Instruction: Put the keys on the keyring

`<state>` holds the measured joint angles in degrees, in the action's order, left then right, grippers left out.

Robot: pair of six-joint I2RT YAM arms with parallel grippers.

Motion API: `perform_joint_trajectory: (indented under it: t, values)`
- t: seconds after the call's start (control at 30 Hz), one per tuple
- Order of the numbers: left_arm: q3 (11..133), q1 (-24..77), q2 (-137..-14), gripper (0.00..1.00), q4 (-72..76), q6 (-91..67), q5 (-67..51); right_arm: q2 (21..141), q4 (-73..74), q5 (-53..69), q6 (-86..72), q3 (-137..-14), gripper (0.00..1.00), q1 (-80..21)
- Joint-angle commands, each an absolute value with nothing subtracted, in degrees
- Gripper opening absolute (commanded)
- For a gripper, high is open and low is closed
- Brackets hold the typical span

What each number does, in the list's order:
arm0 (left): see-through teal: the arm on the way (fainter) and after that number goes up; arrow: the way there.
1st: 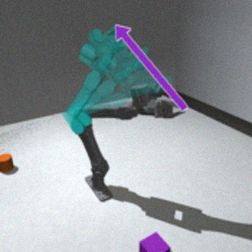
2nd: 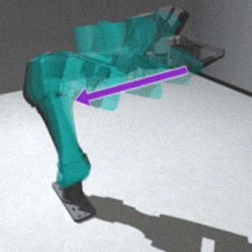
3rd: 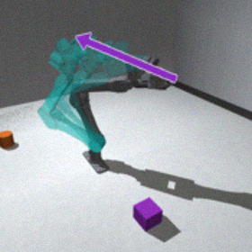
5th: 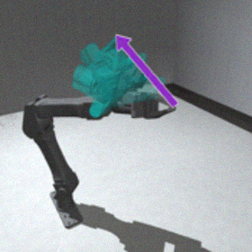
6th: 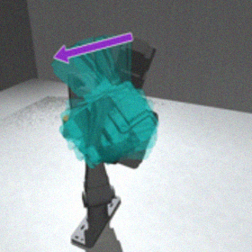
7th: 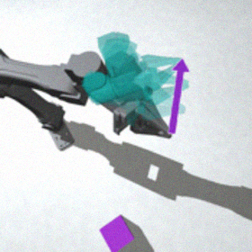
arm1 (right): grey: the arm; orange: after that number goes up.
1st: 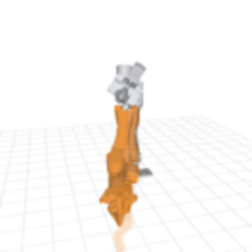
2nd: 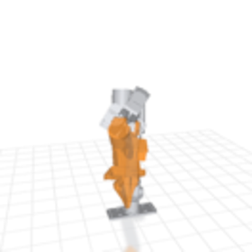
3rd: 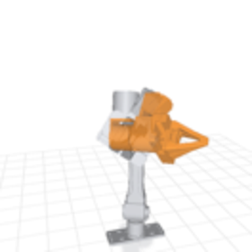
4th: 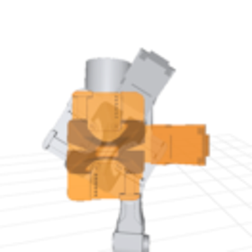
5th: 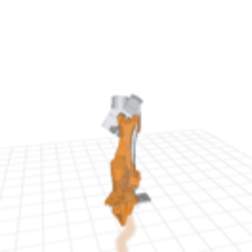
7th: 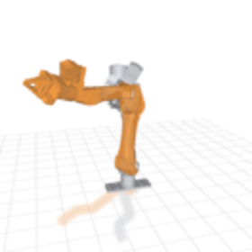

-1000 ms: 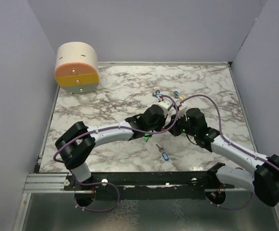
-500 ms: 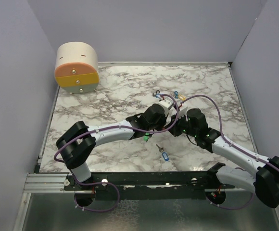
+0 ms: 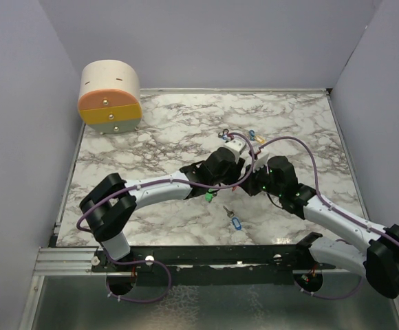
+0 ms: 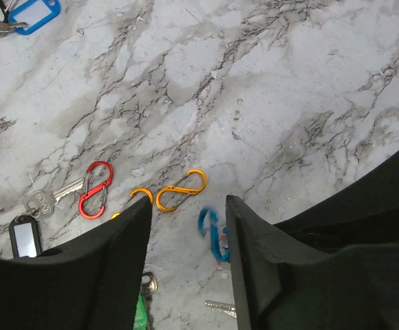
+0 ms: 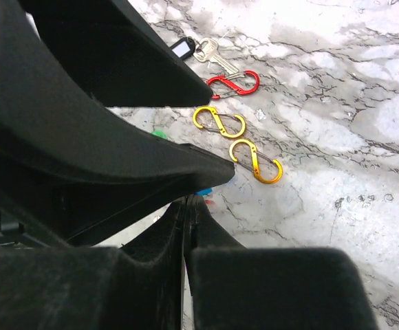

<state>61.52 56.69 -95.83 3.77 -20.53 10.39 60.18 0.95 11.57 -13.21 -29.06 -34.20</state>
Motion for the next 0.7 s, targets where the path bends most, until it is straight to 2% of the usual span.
perform_joint_trajectory:
  t: [0.0, 0.17, 0.37, 0.67]
  values:
    - [60.7, 56.7, -92.1, 0.52, 3.4, -22.2, 15.5, 58.6, -0.8, 9.8, -13.5, -28.9, 0.01, -34.7]
    - [57.3, 55.7, -87.6, 0.67, 2.8, -23.7, 21.8, 58.4, -0.8, 8.2, -14.3, -29.1, 0.01, -34.7]
    - [50.1, 52.5, -78.4, 0.98, 2.8, -25.3, 25.7, 62.3, -1.0, 3.1, -18.4, -33.8, 0.01, -34.8]
    - [43.3, 48.6, -68.7, 0.99, 2.4, -26.0, 23.2, 74.2, -7.8, -5.9, -20.4, -43.8, 0.01, -34.7]
